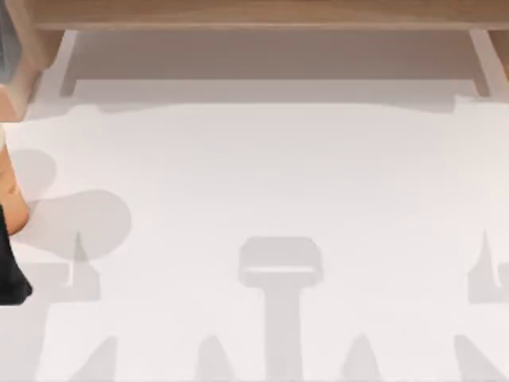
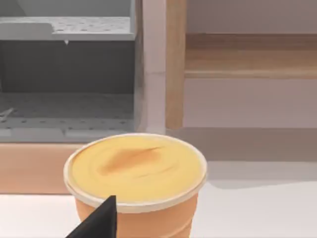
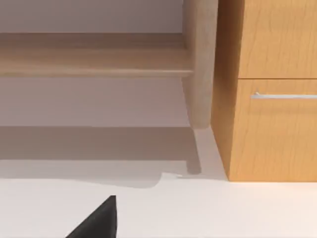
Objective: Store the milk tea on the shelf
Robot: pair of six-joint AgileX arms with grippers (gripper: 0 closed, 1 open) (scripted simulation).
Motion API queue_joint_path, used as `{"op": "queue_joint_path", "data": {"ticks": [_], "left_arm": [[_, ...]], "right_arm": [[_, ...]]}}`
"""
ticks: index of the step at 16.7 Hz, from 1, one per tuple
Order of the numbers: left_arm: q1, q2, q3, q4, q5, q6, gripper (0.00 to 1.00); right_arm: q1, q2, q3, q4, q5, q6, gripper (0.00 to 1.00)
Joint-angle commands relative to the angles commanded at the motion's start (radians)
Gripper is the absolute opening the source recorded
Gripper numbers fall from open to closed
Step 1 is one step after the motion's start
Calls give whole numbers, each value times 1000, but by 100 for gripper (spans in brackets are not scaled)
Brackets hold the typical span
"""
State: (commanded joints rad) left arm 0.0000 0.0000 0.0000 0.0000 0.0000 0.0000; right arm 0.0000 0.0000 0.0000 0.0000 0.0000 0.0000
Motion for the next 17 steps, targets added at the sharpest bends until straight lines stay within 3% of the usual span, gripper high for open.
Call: {"op": "queue_joint_path", "data": {"ticks": [7,17], "left_arm": [[61,164,17,127,67,19,100],[297,913,65,586,304,98,100]], "right_arm": [[0,0,0,0,0,0,100],[0,0,0,0,0,0,100]]}}
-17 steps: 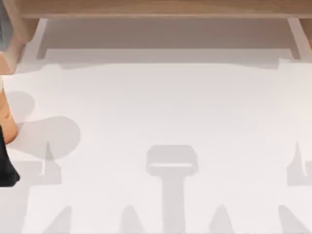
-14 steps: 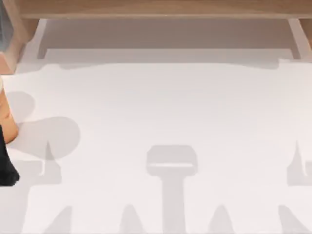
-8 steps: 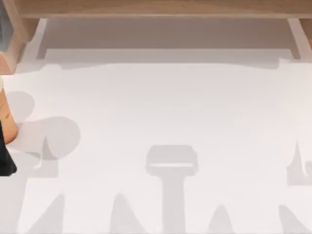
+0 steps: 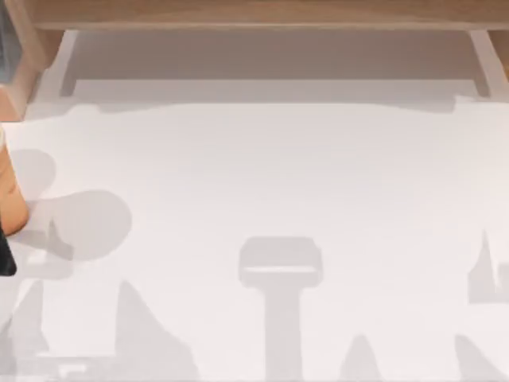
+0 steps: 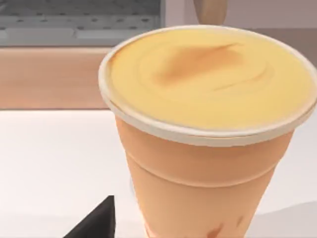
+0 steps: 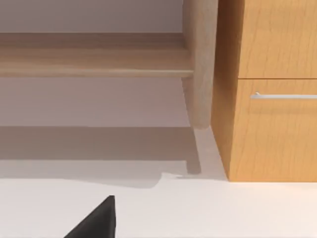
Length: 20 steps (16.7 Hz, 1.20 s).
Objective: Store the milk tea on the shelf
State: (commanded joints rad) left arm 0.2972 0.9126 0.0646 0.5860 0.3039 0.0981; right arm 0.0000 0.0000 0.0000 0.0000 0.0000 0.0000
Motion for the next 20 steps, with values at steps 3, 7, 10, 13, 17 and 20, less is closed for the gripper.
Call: {"op": "queue_joint_path", "data": {"ticks": [3,7,10,13,17,20], "left_arm": [[45,155,11,93,50,16,100],[63,214,16,134,73,23,100],[59,212,11,132,71,22,100],[51,251,28,162,62,18,100],[11,448,104,289,26,7,100],[-30,635,176,401,-10,-3,100]], "right_arm": [[0,0,0,0,0,0,100],[0,0,0,0,0,0,100],[0,0,0,0,0,0,100],[0,0,0,0,0,0,100],[0,0,0,0,0,0,100],[0,0,0,0,0,0,100]]}}
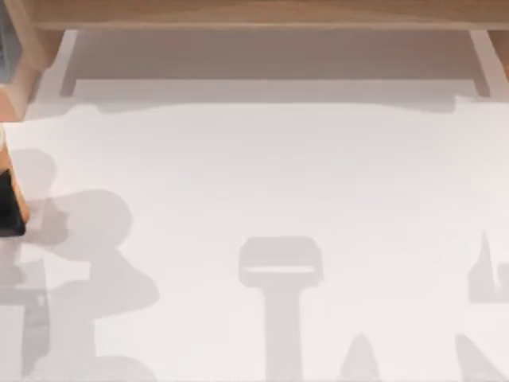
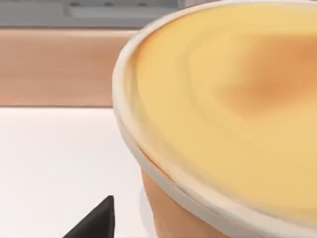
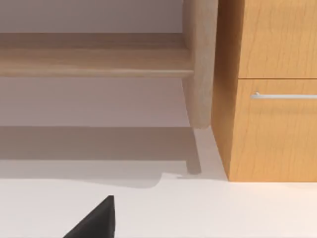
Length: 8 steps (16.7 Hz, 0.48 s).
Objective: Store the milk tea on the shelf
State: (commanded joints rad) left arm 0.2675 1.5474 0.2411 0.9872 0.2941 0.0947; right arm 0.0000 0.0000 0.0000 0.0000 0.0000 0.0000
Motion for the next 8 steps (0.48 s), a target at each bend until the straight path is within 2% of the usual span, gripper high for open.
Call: {"op": "queue_joint_path", "data": {"ticks": [3,8], "left_arm": [[-33,116,47,73,-30,-11,100],[-42,140,57,89,-37,-14,100]], "right_arm": [[0,0,0,0,0,0,100],[0,0,0,0,0,0,100]]}}
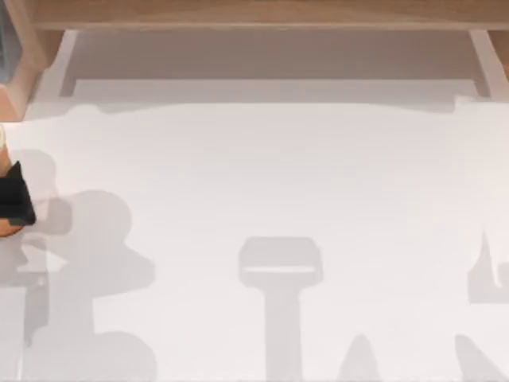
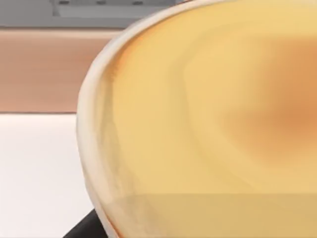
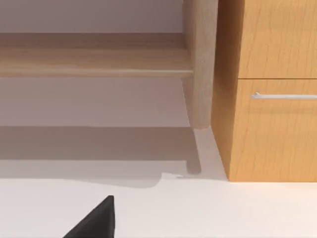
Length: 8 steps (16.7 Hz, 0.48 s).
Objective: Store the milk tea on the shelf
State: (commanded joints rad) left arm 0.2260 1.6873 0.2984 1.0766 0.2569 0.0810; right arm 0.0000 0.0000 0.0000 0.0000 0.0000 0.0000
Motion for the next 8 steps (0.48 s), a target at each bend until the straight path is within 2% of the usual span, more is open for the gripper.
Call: {"op": "queue_joint_path", "data": {"ticks": [8], "left_arm": [[0,0,0,0,0,0,40]], "right_arm": [[0,0,0,0,0,0,100]]}}
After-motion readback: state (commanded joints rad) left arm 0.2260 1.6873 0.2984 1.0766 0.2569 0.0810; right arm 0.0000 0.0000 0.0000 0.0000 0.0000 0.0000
